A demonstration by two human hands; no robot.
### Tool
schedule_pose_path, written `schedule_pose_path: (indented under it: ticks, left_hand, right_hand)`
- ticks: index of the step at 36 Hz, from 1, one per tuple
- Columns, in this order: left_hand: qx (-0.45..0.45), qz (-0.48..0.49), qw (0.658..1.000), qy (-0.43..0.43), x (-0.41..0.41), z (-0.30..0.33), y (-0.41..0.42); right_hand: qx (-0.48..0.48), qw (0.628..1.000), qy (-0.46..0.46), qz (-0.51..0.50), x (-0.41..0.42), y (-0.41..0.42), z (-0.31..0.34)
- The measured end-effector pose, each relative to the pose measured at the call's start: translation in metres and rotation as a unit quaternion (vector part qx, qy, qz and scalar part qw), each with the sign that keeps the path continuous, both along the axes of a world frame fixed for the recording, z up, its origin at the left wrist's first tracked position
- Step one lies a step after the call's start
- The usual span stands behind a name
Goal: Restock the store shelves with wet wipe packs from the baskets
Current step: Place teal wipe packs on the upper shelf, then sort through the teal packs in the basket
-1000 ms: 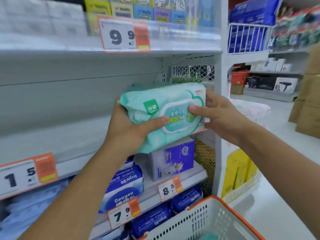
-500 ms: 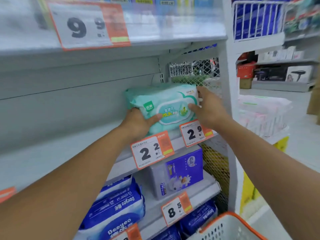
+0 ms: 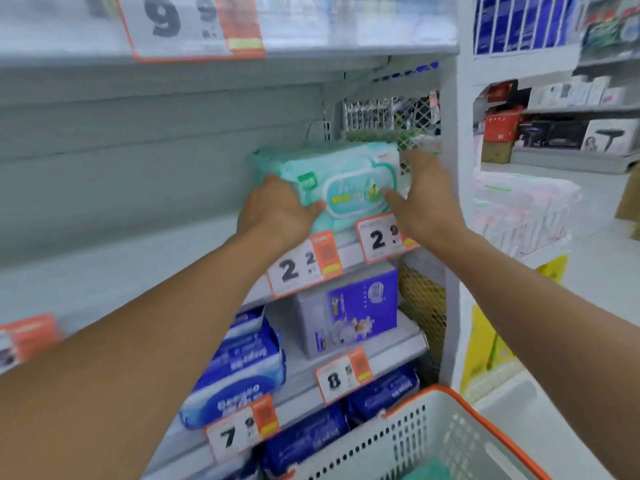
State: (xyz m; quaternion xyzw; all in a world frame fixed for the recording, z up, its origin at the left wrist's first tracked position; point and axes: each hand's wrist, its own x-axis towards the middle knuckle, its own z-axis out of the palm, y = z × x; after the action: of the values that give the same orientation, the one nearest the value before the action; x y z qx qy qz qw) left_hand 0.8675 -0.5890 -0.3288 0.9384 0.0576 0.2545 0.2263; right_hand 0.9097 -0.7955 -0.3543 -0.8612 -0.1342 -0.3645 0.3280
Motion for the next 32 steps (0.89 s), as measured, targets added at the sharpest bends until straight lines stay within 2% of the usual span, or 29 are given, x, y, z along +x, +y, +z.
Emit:
schedule_pose_path:
  ticks: [1, 3, 4, 5, 6, 7, 8, 9, 10, 11, 12, 13, 14, 18, 20, 22, 24, 28, 32]
  left_hand:
    - [-0.013, 0.006, 0.997, -0.080, -0.017, -0.006, -0.002]
    - [-0.016, -0.047, 0.971, -0.233, -0.056, -0.028, -0.008]
    - [-0.024, -0.092, 0.956, -0.277, -0.077, -0.045, -0.012]
    - [-0.036, -0.132, 0.951, -0.278, -0.099, -0.068, -0.015]
    - [-0.044, -0.165, 0.956, -0.238, -0.119, -0.097, -0.017]
    - [-0.038, -0.192, 0.968, -0.155, -0.134, -0.130, -0.017]
    - [-0.012, -0.211, 0.977, -0.031, -0.150, -0.165, -0.018]
    - [0.032, -0.218, 0.969, 0.115, -0.165, -0.198, -0.019]
    - [0.085, -0.215, 0.938, 0.260, -0.178, -0.228, -0.019]
    - [0.136, -0.214, 0.892, 0.374, -0.192, -0.255, -0.018]
    - [0.165, -0.220, 0.850, 0.450, -0.206, -0.276, -0.016]
    - [0.176, -0.222, 0.823, 0.493, -0.218, -0.293, -0.014]
    - [0.180, -0.224, 0.807, 0.516, -0.227, -0.307, -0.011]
    - [0.207, -0.229, 0.757, 0.575, -0.242, -0.344, -0.001]
    - [0.239, -0.217, 0.752, 0.574, -0.245, -0.349, 0.008]
    - [0.256, -0.194, 0.777, 0.542, -0.246, -0.355, 0.021]
    - [0.238, -0.166, 0.794, 0.535, -0.244, -0.361, 0.036]
    - [0.187, -0.153, 0.786, 0.569, -0.238, -0.372, 0.051]
    - [0.149, -0.146, 0.794, 0.570, -0.235, -0.391, 0.048]
  right_hand:
    - [-0.015, 0.998, -0.053, -0.003, -0.010, 0.002, -0.001]
    - [-0.043, 0.990, -0.138, 0.008, -0.036, 0.009, -0.007]
    - [-0.058, 0.986, -0.153, 0.027, -0.051, 0.014, -0.014]
    - [-0.077, 0.985, -0.147, 0.054, -0.067, 0.020, -0.024]
    - [-0.103, 0.984, -0.122, 0.082, -0.081, 0.025, -0.038]
    - [-0.135, 0.982, -0.080, 0.103, -0.095, 0.030, -0.057]
    - [-0.171, 0.978, -0.012, 0.119, -0.108, 0.033, -0.080]
    - [-0.207, 0.966, 0.076, 0.132, -0.120, 0.034, -0.108]
    - [-0.256, 0.940, 0.180, 0.137, -0.132, 0.035, -0.139]
    - [-0.327, 0.889, 0.288, 0.138, -0.146, 0.033, -0.170]
    - [-0.385, 0.828, 0.383, 0.140, -0.162, 0.028, -0.204]
    - [-0.429, 0.767, 0.456, 0.138, -0.178, 0.022, -0.232]
    - [-0.453, 0.724, 0.503, 0.135, -0.193, 0.015, -0.257]
    - [-0.448, 0.640, 0.608, 0.141, -0.239, -0.007, -0.318]
    - [-0.451, 0.624, 0.622, 0.140, -0.247, -0.011, -0.333]
    - [-0.432, 0.636, 0.623, 0.145, -0.246, -0.013, -0.348]
    - [-0.411, 0.645, 0.630, 0.134, -0.243, -0.015, -0.359]
    - [-0.363, 0.651, 0.659, 0.103, -0.232, -0.015, -0.383]
    - [-0.283, 0.666, 0.688, 0.048, -0.222, -0.002, -0.413]
